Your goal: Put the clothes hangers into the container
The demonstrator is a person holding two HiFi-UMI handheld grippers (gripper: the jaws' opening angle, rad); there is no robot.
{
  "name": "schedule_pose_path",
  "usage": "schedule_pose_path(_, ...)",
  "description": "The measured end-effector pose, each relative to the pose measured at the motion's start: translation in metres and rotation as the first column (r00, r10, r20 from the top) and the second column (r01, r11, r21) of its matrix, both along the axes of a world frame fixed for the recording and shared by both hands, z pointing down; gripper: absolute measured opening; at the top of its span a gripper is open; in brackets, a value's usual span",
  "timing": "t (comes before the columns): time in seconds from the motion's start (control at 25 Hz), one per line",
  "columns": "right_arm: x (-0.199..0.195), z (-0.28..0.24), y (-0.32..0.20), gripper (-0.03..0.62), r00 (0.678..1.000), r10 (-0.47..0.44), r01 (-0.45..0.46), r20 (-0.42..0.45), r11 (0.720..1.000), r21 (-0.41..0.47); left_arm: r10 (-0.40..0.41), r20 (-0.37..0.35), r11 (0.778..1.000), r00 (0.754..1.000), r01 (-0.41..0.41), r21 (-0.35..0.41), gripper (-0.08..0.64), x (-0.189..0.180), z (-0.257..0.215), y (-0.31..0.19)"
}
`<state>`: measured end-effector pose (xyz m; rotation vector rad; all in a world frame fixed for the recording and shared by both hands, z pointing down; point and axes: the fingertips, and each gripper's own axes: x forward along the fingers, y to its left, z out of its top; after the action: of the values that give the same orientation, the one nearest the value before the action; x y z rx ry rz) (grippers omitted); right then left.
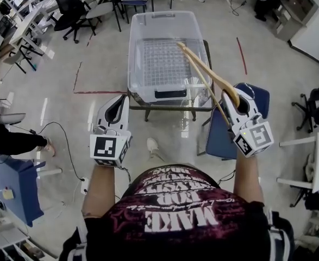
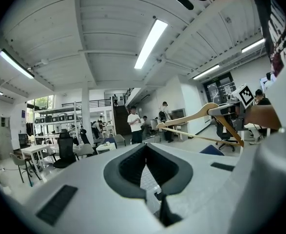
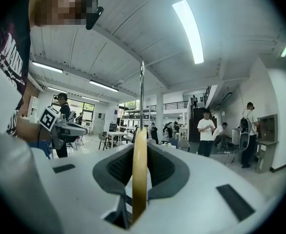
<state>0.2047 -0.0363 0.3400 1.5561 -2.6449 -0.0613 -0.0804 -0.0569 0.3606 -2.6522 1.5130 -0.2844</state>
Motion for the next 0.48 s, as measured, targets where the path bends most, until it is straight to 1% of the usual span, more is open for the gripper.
schedule_pose_path(0.2,-0.005,0.002,-0.031,0.06,1.0,0.011,-0.011,0.005,1.0,-0.012,0.013,0.002,1.0,1.0,-0.013,-0.006,0.006,-0.004,0.003,-0.034)
schedule_pose_path(0.48,-0.02,0.014,-0.072,0.06,1.0,-0.007,0.007,0.002,0.999,-0.041,0.015,0.01,0.999,1.0,-0.015,-0.038,0.006,-0.012,0.018,-0.078)
